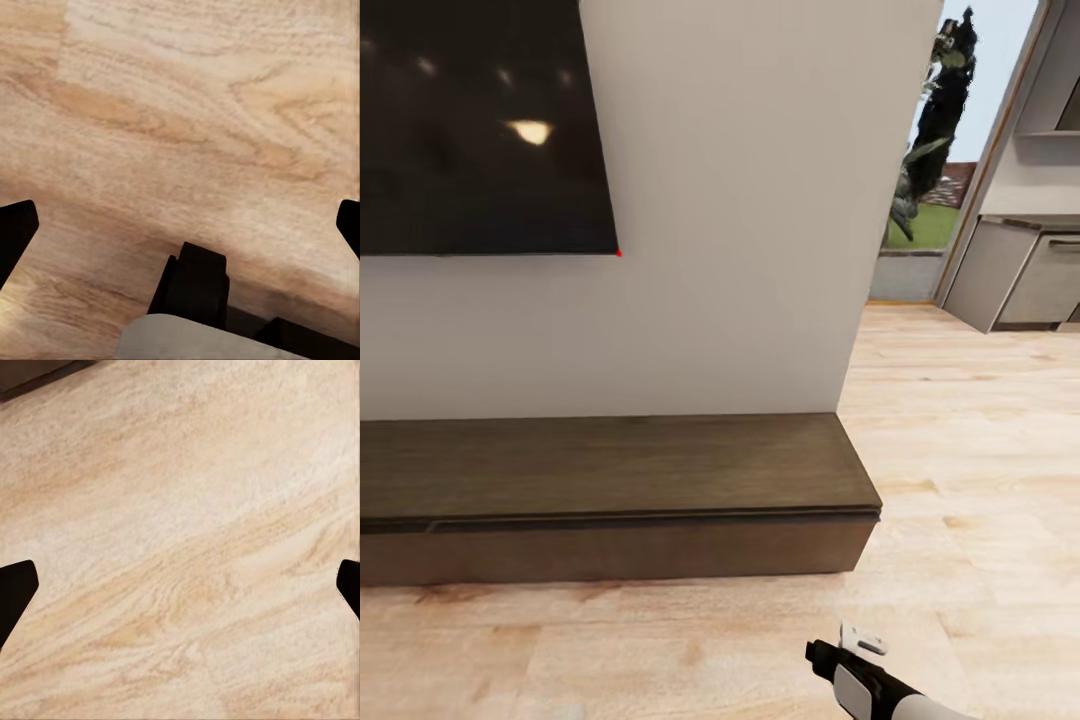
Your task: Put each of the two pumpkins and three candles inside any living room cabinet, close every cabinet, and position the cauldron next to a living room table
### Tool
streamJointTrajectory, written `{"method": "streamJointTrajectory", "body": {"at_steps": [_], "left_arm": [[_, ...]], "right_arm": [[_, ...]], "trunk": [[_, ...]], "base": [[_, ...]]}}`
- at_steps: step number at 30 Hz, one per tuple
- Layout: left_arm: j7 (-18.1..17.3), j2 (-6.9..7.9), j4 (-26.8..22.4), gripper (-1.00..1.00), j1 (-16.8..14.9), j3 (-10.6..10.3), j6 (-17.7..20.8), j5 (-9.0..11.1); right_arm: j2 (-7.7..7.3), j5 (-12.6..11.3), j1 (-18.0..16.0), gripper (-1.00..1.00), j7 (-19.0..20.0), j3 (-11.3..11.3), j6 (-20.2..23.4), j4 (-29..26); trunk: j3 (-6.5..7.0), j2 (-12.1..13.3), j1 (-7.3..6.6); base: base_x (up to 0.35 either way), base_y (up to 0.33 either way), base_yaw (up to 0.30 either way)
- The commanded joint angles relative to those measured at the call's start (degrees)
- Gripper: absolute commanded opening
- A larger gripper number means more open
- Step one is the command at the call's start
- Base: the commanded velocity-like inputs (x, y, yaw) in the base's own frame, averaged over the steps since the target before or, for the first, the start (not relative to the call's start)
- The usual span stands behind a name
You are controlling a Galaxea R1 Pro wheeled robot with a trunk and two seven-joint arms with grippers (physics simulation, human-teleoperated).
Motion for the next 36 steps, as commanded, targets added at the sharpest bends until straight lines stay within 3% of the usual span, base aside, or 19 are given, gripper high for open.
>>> {"method": "streamJointTrajectory", "body": {"at_steps": [1,9,14,21,36], "left_arm": [[-0.8,0.08,1.4,1.00,0.0,-0.6,-0.3,0.4],[-2.9,0.03,7.0,1.00,0.0,-1.2,-8.9,0.4],[-3.0,-0.12,9.0,1.00,0.0,-1.6,-11.4,0.5],[-3.1,-0.49,12.4,1.00,0.0,-3.6,-14.8,0.6],[-3.2,-0.82,17.0,1.00,0.0,-3.8,-17.6,0.6]], "right_arm": [[-0.01,-0.5,0.0,1.00,-0.3,0.5,-0.7,0.2],[-0.20,-0.6,0.4,1.00,-0.3,0.5,-2.3,1.8],[-0.05,-0.7,1.0,1.00,-0.3,0.5,-7.4,6.0],[-0.36,-0.7,4.1,1.00,-0.2,0.5,-10.1,6.6],[-0.31,-1.0,8.2,1.00,-0.2,0.5,-11.8,6.7]], "trunk": [[0.14,0.4,-0.23],[1.58,3.6,-1.99],[2.47,5.6,-3.09],[3.73,8.4,-4.63],[6.42,14.4,-7.92]], "base": [[0.000,0.000,0.000],[0.000,0.000,0.000],[0.000,0.000,0.000],[0.000,0.000,0.000],[0.000,0.000,0.000]]}}
